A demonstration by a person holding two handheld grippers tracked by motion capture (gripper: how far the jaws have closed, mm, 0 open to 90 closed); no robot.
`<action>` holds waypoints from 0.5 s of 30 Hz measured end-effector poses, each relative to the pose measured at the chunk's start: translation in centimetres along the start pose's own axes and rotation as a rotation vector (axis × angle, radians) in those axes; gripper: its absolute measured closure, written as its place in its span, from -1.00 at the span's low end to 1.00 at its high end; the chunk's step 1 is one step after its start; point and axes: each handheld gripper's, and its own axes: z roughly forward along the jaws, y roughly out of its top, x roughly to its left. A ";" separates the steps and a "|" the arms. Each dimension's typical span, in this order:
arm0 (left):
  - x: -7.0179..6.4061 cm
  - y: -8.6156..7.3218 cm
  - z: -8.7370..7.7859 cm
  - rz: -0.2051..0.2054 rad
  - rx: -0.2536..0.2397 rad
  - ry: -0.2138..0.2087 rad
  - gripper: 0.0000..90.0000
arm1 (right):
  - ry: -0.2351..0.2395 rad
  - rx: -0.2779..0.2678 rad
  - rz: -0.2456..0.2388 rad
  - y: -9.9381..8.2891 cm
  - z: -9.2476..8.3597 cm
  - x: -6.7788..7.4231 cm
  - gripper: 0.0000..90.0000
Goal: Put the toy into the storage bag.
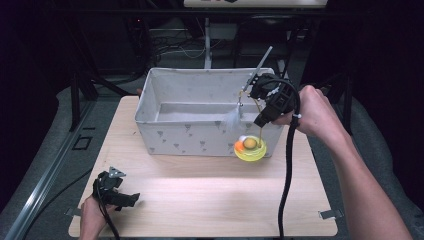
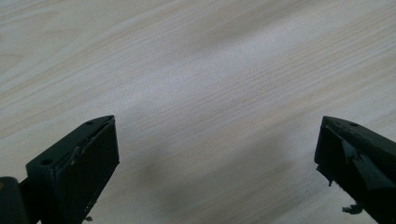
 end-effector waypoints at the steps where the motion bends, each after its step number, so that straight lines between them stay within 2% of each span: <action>1: 0.0 0.0 0.0 0.001 0.002 -0.002 -1.00 | -0.005 0.002 -0.004 0.1 -0.2 0.0 0.96; 15: 0.0 0.0 0.0 0.008 0.009 0.000 -1.00 | -0.015 0.009 -0.014 1.5 -2.3 -0.5 0.96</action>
